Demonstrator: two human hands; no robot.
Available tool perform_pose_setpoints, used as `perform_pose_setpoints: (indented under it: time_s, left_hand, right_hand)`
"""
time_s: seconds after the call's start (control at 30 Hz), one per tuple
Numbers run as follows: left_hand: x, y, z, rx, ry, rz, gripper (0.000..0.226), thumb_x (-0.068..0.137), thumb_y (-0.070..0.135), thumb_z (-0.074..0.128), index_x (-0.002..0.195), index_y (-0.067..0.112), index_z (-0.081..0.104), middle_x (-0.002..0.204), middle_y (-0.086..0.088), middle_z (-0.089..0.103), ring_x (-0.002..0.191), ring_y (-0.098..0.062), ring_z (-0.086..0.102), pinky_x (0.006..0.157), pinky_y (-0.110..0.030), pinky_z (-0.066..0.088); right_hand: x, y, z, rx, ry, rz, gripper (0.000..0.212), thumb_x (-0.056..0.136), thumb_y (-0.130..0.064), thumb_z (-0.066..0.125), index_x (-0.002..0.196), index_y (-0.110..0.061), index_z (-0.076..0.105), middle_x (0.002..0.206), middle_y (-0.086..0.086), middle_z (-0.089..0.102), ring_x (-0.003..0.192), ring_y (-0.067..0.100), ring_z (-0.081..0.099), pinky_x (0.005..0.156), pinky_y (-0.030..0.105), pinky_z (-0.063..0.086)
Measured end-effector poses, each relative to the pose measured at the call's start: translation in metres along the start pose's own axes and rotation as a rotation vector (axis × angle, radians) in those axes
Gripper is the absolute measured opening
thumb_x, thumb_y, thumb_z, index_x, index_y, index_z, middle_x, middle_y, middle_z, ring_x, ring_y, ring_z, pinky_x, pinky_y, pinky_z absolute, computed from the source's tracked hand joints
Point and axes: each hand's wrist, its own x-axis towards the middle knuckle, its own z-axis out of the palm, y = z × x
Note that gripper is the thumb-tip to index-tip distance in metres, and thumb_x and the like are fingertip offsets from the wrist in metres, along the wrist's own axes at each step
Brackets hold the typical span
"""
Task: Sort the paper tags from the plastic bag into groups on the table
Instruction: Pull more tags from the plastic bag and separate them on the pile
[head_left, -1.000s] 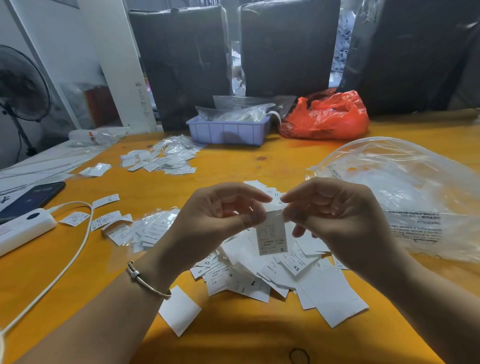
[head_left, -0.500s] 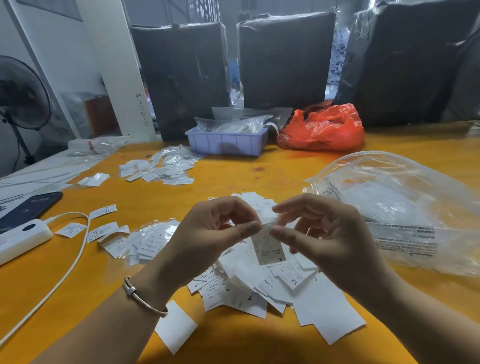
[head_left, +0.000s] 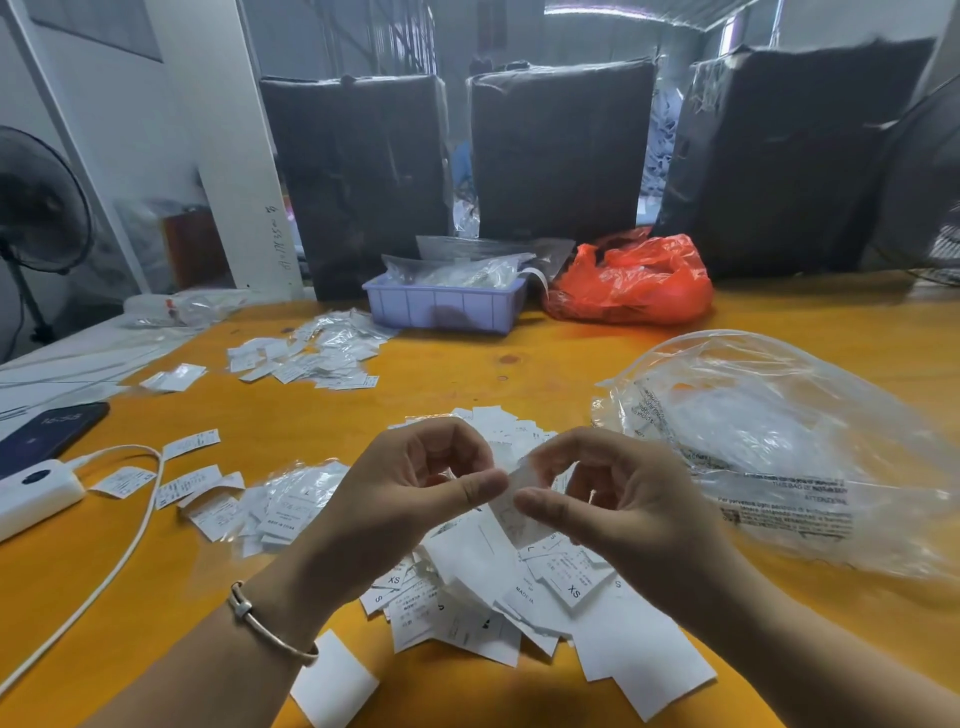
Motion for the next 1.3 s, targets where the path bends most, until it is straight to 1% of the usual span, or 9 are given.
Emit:
perform_pose_setpoints:
  time_s: [0.1, 0.3, 0.43, 0.57, 0.67, 0.8, 0.97, 1.13, 1.3]
  left_hand:
    - [-0.001, 0.001, 0.001, -0.012, -0.026, 0.009, 0.014, 0.075, 0.037, 0.078, 0.081, 0.026, 0.073, 0.081, 0.003, 0.070, 0.079, -0.009, 0.065, 0.071, -0.020, 0.054]
    - [0.000, 0.001, 0.002, -0.040, -0.026, 0.013, 0.004, 0.079, 0.022, 0.075, 0.078, 0.024, 0.071, 0.077, 0.004, 0.068, 0.076, -0.007, 0.064, 0.067, -0.018, 0.051]
    - [0.000, -0.001, 0.001, -0.100, 0.001, -0.007, 0.011, 0.079, 0.023, 0.074, 0.081, 0.016, 0.066, 0.076, 0.001, 0.064, 0.072, -0.007, 0.059, 0.063, -0.017, 0.049]
    - [0.001, -0.002, 0.002, -0.071, 0.004, -0.025, 0.017, 0.075, 0.029, 0.080, 0.088, 0.022, 0.073, 0.082, -0.001, 0.069, 0.079, -0.008, 0.064, 0.068, -0.018, 0.052]
    - [0.001, -0.002, 0.001, -0.097, 0.034, -0.009, 0.007, 0.077, 0.023, 0.075, 0.079, 0.016, 0.074, 0.077, 0.000, 0.070, 0.072, -0.005, 0.062, 0.063, -0.015, 0.049]
    - [0.002, -0.002, -0.012, -0.099, 0.121, -0.022, 0.008, 0.078, 0.021, 0.070, 0.077, 0.013, 0.072, 0.074, -0.001, 0.069, 0.067, -0.006, 0.058, 0.059, -0.016, 0.046]
    - [0.006, -0.005, -0.049, -0.098, 0.301, -0.202, 0.009, 0.074, 0.025, 0.070, 0.076, 0.016, 0.071, 0.079, -0.008, 0.067, 0.082, -0.024, 0.055, 0.077, -0.037, 0.045]
    - [0.009, -0.020, -0.079, -0.006, 0.426, -0.403, 0.021, 0.089, 0.009, 0.066, 0.071, 0.016, 0.076, 0.072, -0.003, 0.069, 0.072, -0.018, 0.057, 0.068, -0.029, 0.045]
    - [0.003, -0.037, -0.107, 0.219, 0.493, -0.538, 0.009, 0.087, 0.013, 0.072, 0.081, 0.016, 0.077, 0.072, 0.002, 0.070, 0.070, -0.014, 0.054, 0.059, -0.025, 0.042]
  right_hand:
    - [0.000, 0.002, 0.003, 0.032, 0.001, -0.010, 0.023, 0.075, -0.037, 0.073, 0.085, -0.016, 0.073, 0.048, -0.018, 0.049, 0.045, 0.005, 0.031, 0.045, 0.024, 0.026]
    - [0.000, 0.003, 0.004, 0.055, 0.031, -0.002, 0.008, 0.081, -0.022, 0.074, 0.078, -0.015, 0.071, 0.044, -0.012, 0.040, 0.045, 0.007, 0.027, 0.045, 0.030, 0.022]
    - [0.000, 0.002, 0.002, 0.088, 0.035, 0.025, 0.008, 0.082, -0.021, 0.073, 0.077, -0.016, 0.070, 0.048, -0.011, 0.046, 0.047, 0.009, 0.032, 0.045, 0.033, 0.026]
    - [-0.001, 0.002, 0.004, 0.060, 0.037, 0.026, 0.006, 0.082, -0.018, 0.074, 0.078, -0.016, 0.070, 0.050, -0.014, 0.052, 0.047, 0.015, 0.038, 0.045, 0.038, 0.031]
    - [0.000, 0.003, 0.005, 0.061, 0.011, 0.052, 0.008, 0.083, -0.014, 0.074, 0.077, -0.016, 0.069, 0.058, -0.015, 0.061, 0.049, 0.012, 0.042, 0.047, 0.033, 0.035]
    - [0.000, 0.005, 0.004, 0.027, -0.041, 0.094, 0.008, 0.082, -0.009, 0.073, 0.077, -0.014, 0.071, 0.070, 0.002, 0.070, 0.049, 0.006, 0.048, 0.046, 0.022, 0.042]
    - [0.001, 0.009, 0.000, 0.008, -0.032, 0.109, 0.007, 0.081, -0.010, 0.073, 0.076, -0.015, 0.071, 0.071, 0.006, 0.069, 0.050, 0.009, 0.051, 0.047, 0.023, 0.045]
    - [0.001, 0.013, 0.000, -0.052, -0.035, 0.093, 0.005, 0.079, -0.014, 0.073, 0.076, -0.017, 0.071, 0.070, 0.008, 0.069, 0.048, 0.015, 0.052, 0.047, 0.029, 0.046]
    - [0.002, 0.016, -0.001, -0.057, -0.044, 0.108, 0.006, 0.079, -0.012, 0.072, 0.075, -0.017, 0.071, 0.069, 0.009, 0.069, 0.048, 0.017, 0.052, 0.047, 0.028, 0.047]
